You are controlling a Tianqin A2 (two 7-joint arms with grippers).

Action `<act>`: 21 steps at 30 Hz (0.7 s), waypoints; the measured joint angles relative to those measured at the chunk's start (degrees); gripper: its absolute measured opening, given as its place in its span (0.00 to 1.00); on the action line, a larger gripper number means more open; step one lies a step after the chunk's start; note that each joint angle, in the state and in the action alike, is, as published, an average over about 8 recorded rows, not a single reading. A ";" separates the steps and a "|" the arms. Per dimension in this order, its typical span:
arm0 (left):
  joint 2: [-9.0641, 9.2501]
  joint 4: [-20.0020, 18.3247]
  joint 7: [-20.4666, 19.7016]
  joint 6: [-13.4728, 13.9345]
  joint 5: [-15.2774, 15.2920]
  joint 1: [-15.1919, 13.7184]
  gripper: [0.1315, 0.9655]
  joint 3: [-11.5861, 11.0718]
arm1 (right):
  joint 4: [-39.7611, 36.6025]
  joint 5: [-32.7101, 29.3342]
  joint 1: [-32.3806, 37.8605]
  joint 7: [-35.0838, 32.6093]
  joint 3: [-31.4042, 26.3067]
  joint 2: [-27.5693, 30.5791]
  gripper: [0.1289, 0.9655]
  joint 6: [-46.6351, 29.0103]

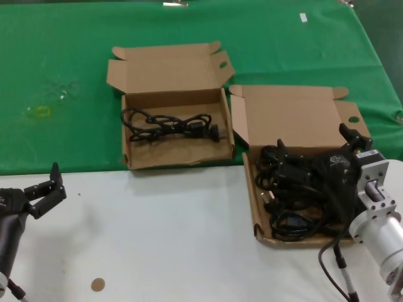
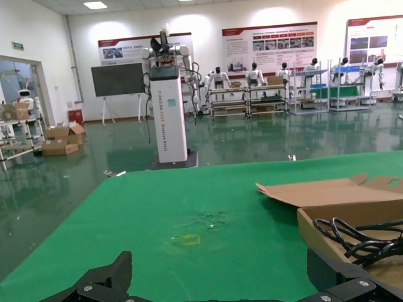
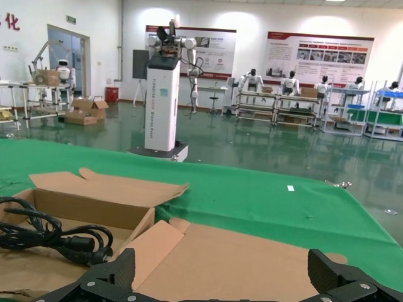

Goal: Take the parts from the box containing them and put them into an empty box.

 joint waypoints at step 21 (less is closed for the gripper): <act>0.00 0.00 0.00 0.00 0.00 0.00 1.00 0.00 | 0.00 0.00 0.00 0.00 0.00 0.00 1.00 0.00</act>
